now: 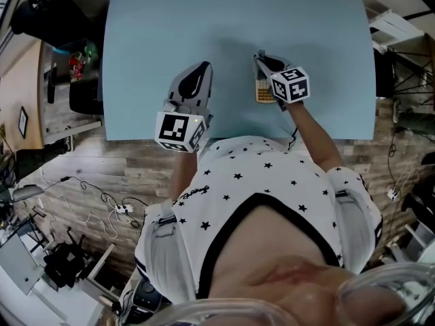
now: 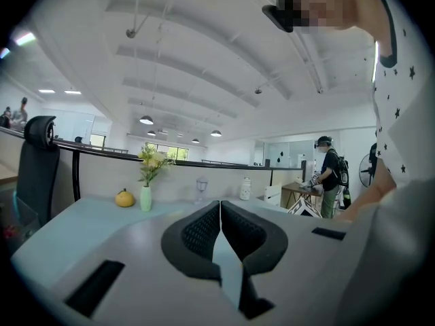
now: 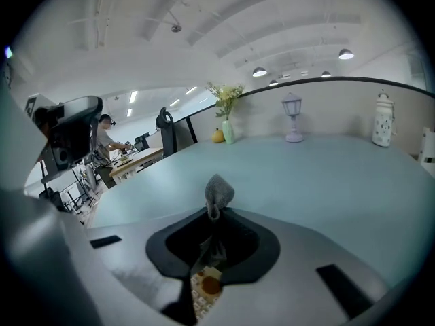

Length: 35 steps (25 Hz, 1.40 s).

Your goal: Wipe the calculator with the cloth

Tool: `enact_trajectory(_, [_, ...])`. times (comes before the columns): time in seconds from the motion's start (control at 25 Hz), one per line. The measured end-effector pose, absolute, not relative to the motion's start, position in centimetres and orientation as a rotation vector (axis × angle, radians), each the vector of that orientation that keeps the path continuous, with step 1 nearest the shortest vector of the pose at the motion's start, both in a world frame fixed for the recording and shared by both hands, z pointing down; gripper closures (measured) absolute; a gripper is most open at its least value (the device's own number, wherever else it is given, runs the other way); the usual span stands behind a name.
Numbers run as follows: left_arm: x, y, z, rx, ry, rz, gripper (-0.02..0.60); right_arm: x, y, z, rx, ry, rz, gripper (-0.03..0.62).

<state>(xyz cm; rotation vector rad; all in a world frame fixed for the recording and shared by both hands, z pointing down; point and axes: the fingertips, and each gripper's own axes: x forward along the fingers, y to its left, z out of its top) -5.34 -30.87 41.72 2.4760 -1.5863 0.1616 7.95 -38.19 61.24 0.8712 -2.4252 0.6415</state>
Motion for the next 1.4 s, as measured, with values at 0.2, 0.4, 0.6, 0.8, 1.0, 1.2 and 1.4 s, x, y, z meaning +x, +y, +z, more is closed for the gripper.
enact_trajectory(0.2, [-5.5, -31.2, 41.5, 2.476, -1.585, 0.163, 0.551, 7.8, -38.1, 62.4, 0.85, -2.382, 0.622, 0.549])
enact_trajectory(0.4, [-5.8, -31.4, 41.6, 2.478, -1.581, 0.166, 0.551, 7.5, -38.3, 62.7, 0.85, -2.371, 0.603, 0.549])
enact_trajectory(0.6, [-5.6, -31.1, 41.7, 2.48, -1.574, 0.169, 0.551, 8.1, -38.2, 62.7, 0.868, -2.365, 0.602, 0.549])
enact_trajectory(0.8, [-5.2, -31.0, 41.3, 2.495, -1.559, 0.169, 0.551, 9.4, -38.3, 62.5, 0.907, -2.353, 0.606, 0.551])
enact_trajectory(1.0, [-4.7, -30.8, 41.5, 2.504, -1.54, 0.173, 0.551, 11.0, -38.4, 62.7, 0.955, -2.333, 0.611, 0.549])
enact_trajectory(1.2, [-4.4, -30.8, 41.3, 2.514, -1.53, 0.172, 0.551, 12.6, -38.6, 62.7, 1.0, -2.311, 0.619, 0.551])
enact_trajectory(1.4, [-4.1, -30.6, 41.2, 2.524, -1.52, 0.174, 0.551, 14.1, -38.5, 62.7, 1.039, -2.292, 0.622, 0.549])
